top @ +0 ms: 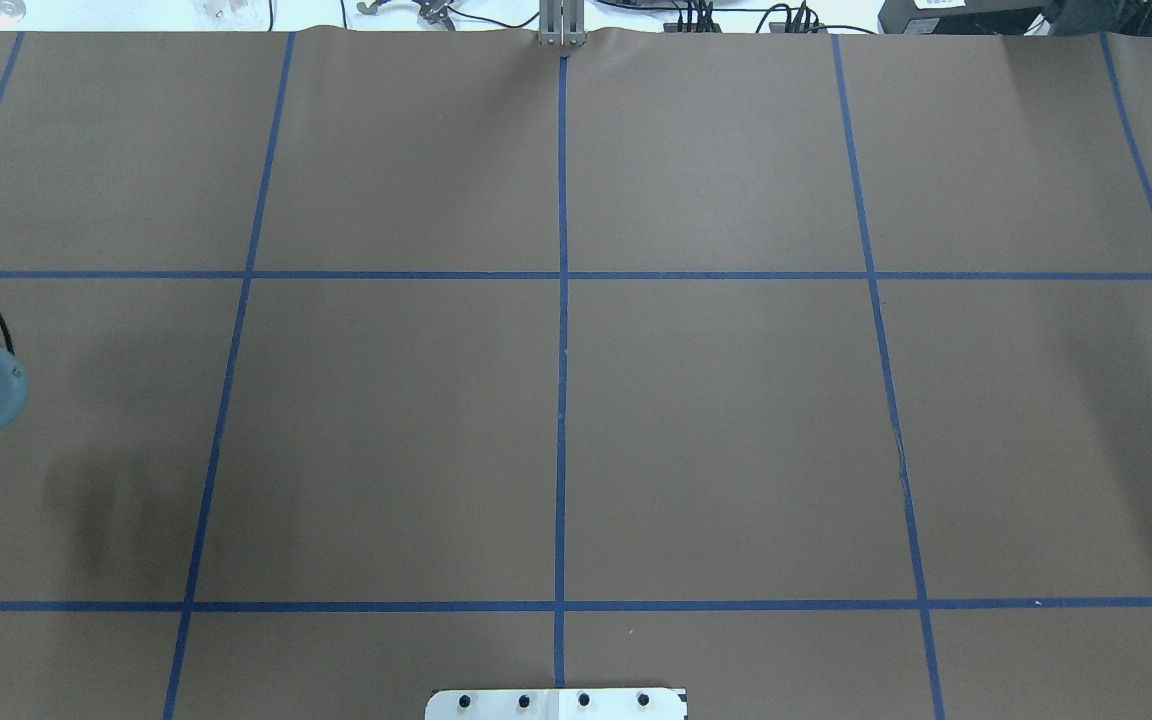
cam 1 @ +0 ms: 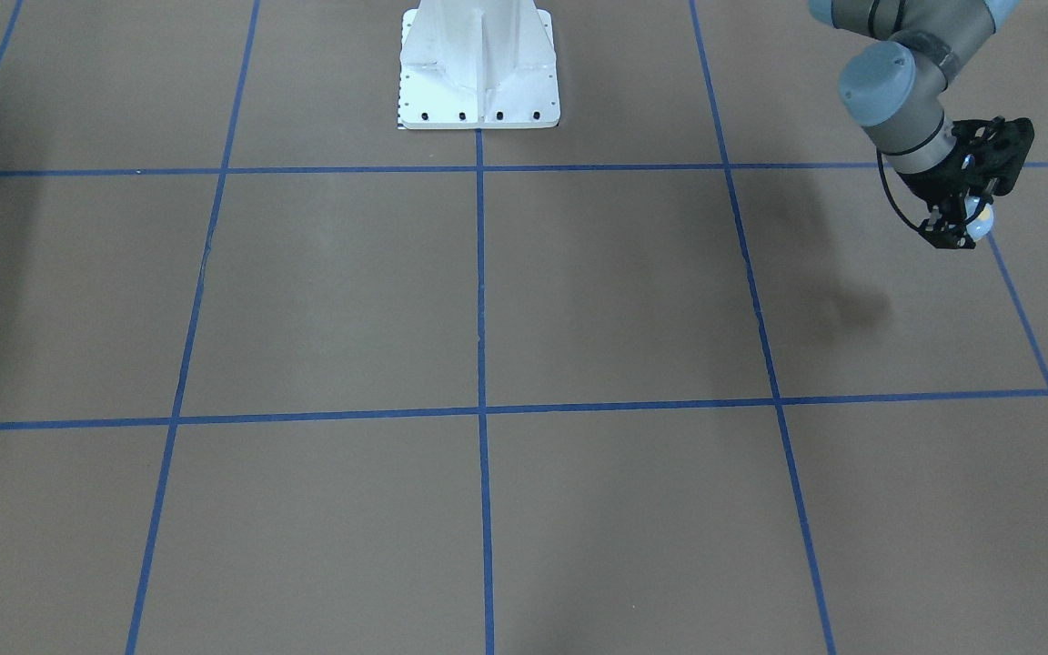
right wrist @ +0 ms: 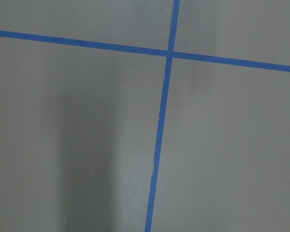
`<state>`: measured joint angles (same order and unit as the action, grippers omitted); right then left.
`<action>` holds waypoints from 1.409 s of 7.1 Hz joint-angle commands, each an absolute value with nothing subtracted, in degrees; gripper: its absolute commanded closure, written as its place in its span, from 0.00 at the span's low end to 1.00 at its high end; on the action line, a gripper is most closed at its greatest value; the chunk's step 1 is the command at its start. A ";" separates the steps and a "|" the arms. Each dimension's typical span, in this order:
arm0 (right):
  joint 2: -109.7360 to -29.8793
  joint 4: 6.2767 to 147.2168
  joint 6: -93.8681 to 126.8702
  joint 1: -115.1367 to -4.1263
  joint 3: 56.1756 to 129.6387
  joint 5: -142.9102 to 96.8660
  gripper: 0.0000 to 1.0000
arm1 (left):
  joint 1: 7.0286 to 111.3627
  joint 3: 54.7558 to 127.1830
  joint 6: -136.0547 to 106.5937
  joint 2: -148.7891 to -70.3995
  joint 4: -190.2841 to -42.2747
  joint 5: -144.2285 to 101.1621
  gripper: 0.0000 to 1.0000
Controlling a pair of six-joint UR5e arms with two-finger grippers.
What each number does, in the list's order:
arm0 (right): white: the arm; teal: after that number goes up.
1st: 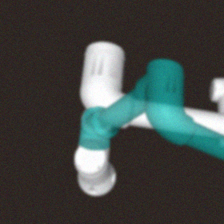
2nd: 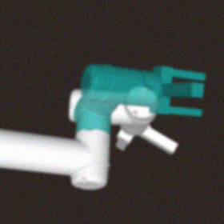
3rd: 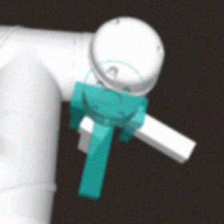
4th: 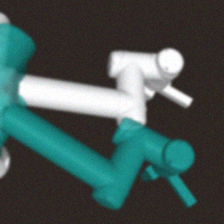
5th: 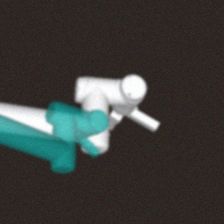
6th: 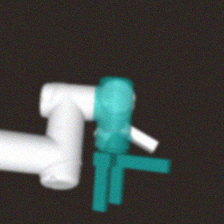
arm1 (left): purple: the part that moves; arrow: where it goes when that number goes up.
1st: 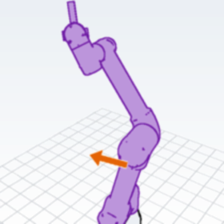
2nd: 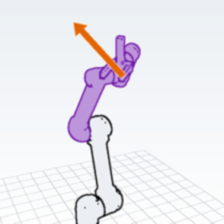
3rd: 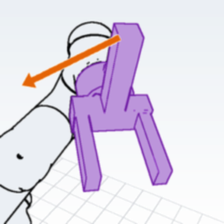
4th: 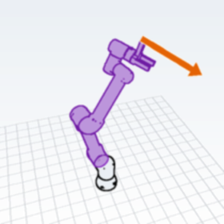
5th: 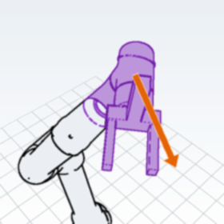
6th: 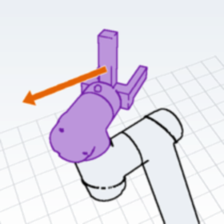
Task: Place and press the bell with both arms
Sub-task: 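Carry the bell with the left gripper toward the table centre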
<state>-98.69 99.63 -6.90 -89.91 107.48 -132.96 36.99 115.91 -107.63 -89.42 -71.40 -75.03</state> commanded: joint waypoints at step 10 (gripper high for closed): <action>-97.38 99.76 -6.94 -89.74 106.70 -133.51 0.00 | 22.68 83.65 -64.01 -129.23 -123.65 -56.60 1.00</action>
